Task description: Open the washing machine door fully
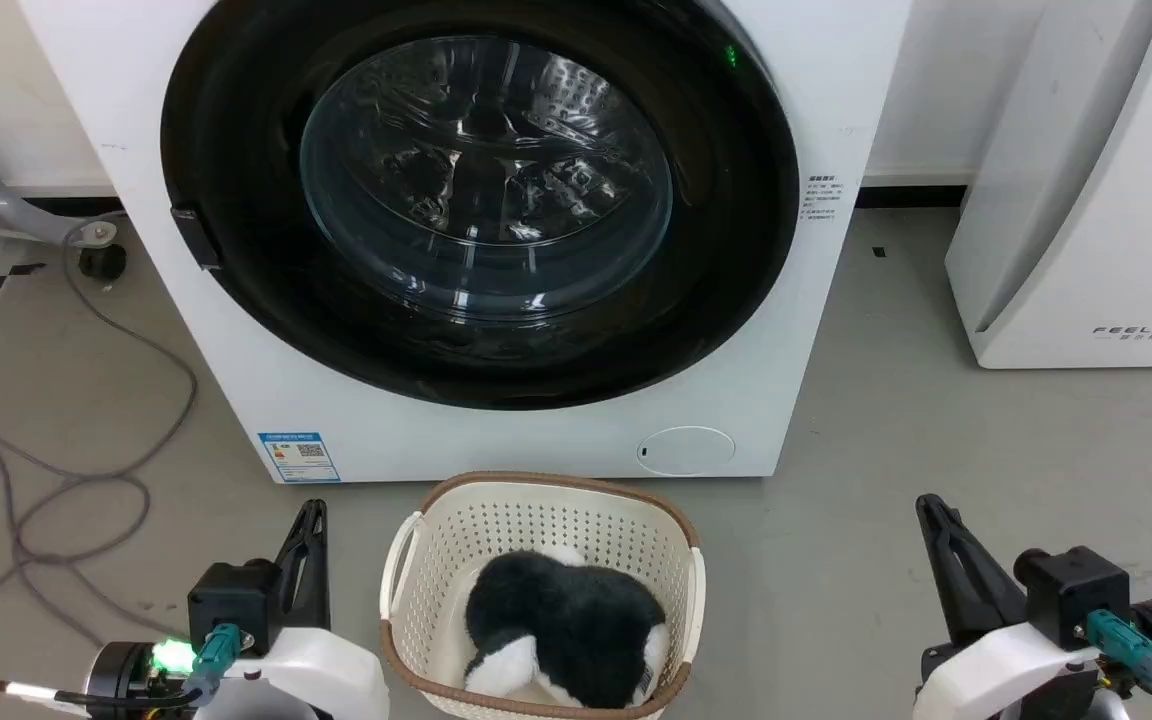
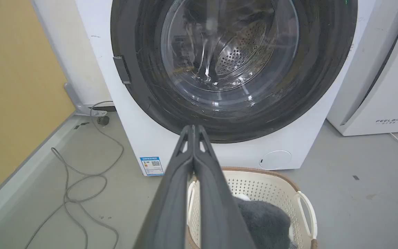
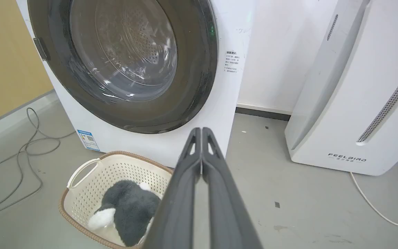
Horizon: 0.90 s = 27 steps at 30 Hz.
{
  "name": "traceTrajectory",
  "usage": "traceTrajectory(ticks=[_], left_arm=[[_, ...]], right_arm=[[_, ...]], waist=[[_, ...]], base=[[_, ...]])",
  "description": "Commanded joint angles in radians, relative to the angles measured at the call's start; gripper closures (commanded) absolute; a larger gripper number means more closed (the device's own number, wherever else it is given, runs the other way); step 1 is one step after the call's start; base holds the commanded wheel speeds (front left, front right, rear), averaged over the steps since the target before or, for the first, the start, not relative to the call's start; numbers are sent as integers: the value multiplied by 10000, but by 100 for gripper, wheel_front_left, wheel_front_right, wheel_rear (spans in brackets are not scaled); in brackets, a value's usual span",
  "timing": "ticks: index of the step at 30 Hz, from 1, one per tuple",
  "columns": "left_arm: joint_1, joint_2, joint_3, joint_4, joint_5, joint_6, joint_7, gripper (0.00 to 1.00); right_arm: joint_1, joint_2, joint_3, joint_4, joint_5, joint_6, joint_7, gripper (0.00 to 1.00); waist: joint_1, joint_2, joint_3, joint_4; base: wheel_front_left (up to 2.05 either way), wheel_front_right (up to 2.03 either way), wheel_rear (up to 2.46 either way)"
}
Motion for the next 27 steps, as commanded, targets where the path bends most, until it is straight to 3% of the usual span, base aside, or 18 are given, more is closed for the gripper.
traceTrajectory(ticks=[1,13,14,27], left_arm=[[-159,1,-18,-45,26,-41,3,100],[-159,1,-18,-45,26,-41,3,100],[0,0,-1,0,-2,2,-2,0],[-52,-2,-85,176,-223,-35,-256,0]], right_arm=[[-120,15,-1,-45,-78,6,7,100],[-120,15,-1,-45,-78,6,7,100],[1,0,-1,0,2,0,-1,0],[22,1,-28,209,196,-1,-253,0]], waist=[[0,0,-1,0],[0,0,-1,0],[0,0,0,0],[0,0,0,-11]], base=[[0,0,0],[0,0,0],[0,0,0],[0,0,0]])
